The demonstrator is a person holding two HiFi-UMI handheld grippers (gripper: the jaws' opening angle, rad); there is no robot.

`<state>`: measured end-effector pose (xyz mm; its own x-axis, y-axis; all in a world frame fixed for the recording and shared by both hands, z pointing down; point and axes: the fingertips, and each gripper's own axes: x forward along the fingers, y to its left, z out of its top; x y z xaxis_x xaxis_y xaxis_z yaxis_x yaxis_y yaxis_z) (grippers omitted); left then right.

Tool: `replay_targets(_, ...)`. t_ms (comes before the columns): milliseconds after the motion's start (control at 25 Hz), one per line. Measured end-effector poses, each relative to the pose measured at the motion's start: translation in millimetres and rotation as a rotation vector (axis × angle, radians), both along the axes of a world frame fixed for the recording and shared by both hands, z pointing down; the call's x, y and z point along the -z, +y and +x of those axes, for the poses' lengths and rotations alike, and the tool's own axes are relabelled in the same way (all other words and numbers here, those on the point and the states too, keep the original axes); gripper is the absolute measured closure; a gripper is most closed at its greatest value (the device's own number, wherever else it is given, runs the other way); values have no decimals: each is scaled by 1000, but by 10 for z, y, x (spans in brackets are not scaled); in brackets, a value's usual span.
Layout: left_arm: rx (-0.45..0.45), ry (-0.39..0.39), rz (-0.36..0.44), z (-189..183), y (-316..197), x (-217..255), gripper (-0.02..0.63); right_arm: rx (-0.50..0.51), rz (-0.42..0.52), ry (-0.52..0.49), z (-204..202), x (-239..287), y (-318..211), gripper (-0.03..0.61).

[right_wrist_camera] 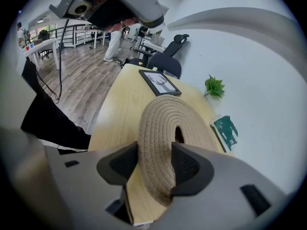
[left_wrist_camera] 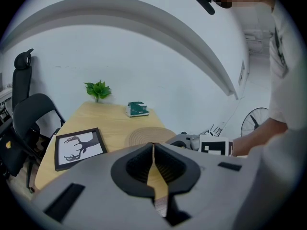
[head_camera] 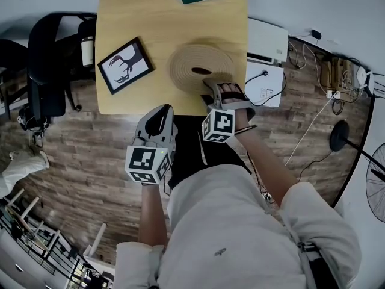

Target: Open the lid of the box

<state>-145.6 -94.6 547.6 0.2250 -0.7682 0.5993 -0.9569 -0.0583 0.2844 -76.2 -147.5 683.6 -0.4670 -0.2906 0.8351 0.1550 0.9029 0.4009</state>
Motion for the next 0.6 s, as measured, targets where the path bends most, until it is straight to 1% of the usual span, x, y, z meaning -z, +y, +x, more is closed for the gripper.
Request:
replay_targets(320, -2, -11, 12, -37, -17, 79, 601, 6, -60, 0, 1, 45, 5, 370)
replay_targets(600, 0, -18, 42, -53, -48, 208, 601, 7, -110, 3, 1, 127, 18, 371)
